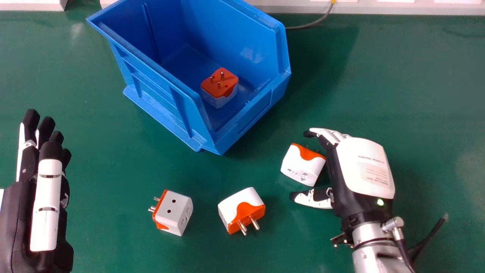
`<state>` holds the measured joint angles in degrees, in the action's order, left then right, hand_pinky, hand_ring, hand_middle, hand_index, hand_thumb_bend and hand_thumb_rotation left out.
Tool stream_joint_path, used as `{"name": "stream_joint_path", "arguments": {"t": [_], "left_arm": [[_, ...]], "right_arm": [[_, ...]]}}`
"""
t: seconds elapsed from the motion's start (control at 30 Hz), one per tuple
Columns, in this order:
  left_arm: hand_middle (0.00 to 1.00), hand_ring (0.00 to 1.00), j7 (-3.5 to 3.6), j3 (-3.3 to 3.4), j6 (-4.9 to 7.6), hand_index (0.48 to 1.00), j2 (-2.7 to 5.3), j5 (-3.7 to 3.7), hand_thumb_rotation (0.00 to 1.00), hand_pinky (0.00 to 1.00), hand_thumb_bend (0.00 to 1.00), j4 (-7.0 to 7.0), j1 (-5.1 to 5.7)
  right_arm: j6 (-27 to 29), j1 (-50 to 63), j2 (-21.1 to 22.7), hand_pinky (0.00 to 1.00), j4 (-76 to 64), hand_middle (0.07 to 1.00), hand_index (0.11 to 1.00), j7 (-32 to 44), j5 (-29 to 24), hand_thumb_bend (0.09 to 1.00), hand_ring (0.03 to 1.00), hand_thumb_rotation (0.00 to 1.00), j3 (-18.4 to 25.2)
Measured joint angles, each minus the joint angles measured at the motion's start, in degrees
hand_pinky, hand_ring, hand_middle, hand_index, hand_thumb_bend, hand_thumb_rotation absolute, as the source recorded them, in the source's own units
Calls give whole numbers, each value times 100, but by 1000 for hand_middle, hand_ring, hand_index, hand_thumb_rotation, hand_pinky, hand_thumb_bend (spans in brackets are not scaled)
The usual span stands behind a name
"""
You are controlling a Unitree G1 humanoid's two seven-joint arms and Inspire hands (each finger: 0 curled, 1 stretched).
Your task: Pick all objects and put in blue box
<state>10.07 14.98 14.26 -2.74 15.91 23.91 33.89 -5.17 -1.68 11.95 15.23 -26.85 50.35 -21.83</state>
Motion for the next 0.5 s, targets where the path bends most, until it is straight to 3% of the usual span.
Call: {"name": "stream_joint_path", "arguments": {"t": [0.5], "left_arm": [[1000, 1000, 37, 10, 1, 1000, -20, 9, 1000, 1000, 488, 27, 73]], "right_arm": [[-188, -127, 3, 640, 16, 767, 736, 93, -8, 634, 752, 155, -100]]}}
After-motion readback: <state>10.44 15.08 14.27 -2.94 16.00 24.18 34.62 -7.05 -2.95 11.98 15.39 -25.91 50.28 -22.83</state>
